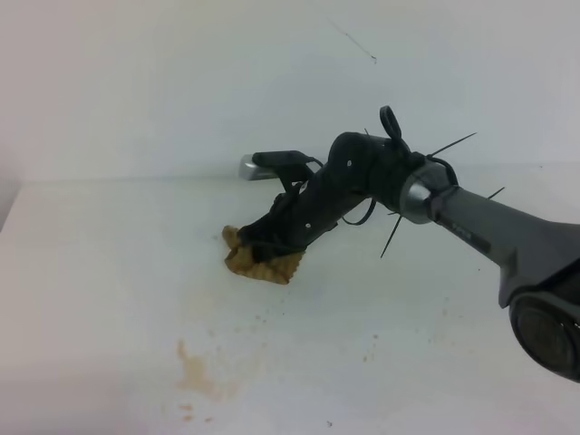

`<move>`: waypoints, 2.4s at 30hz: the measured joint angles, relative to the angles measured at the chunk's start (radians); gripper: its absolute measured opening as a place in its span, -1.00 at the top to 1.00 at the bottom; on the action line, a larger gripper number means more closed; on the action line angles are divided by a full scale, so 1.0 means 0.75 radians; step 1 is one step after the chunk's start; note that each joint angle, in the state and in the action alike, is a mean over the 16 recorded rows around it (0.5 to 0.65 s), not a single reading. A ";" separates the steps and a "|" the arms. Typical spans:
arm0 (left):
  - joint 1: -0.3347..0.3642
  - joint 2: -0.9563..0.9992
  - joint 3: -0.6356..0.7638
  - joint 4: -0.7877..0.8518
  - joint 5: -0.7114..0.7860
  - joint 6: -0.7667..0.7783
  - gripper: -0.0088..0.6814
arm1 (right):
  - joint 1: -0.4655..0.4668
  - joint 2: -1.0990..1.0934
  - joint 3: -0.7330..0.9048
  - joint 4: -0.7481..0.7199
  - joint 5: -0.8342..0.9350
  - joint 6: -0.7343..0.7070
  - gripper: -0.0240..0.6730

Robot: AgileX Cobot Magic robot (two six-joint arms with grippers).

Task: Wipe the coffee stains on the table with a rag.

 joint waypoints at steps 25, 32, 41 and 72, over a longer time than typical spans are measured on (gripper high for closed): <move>-0.039 0.005 -0.006 0.000 0.006 0.000 0.98 | 0.170 -0.032 0.001 -0.084 0.254 0.032 0.94; -0.063 0.005 -0.006 0.000 0.006 0.000 0.98 | 0.095 -0.113 0.010 -0.232 0.238 0.072 0.94; -0.067 0.005 -0.006 0.000 0.006 0.000 0.98 | 0.026 -0.336 0.201 -0.348 0.038 0.013 0.94; -0.067 0.005 -0.006 0.000 0.003 0.000 0.98 | -0.220 -0.935 1.458 -0.275 -0.784 -0.098 0.32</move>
